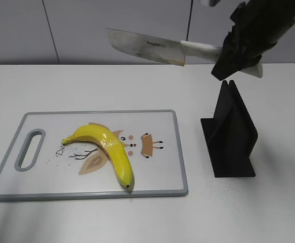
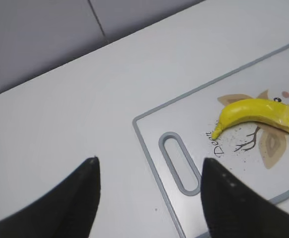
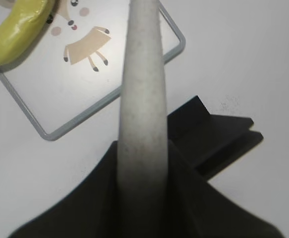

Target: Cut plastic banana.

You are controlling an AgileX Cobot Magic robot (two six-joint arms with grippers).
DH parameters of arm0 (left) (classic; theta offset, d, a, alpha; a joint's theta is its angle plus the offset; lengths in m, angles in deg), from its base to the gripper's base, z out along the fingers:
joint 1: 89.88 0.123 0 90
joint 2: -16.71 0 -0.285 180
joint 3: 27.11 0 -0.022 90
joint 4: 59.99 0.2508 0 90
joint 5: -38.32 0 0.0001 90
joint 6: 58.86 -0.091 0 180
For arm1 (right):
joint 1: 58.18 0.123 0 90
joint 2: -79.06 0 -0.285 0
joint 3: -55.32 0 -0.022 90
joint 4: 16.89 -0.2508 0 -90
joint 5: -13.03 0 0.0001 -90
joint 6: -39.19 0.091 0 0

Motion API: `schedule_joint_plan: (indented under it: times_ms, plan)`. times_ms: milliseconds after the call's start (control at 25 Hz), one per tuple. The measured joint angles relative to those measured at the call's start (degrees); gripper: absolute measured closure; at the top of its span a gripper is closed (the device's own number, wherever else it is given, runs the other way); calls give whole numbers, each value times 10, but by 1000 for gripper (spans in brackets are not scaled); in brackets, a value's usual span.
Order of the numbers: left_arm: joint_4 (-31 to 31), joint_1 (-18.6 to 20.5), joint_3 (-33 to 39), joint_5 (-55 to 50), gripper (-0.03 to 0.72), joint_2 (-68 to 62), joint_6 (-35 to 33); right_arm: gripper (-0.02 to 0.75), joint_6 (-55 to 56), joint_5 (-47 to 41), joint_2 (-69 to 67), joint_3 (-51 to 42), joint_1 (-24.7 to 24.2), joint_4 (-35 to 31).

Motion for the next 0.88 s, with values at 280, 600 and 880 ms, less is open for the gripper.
schedule_joint_plan:
  times_ms: [280,600,880]
  plan:
    - [-72,-52,-106,-29,69,-173,-195,575,-143,0,-47,9,49,-22]
    - [-135,-92,-195,-97,79,-336,-373,575,-247,-22,-113,60,77,-33]
    - [-137,-97,-203,-98,109,-411,-394,575,-278,-26,-127,75,77,-54]
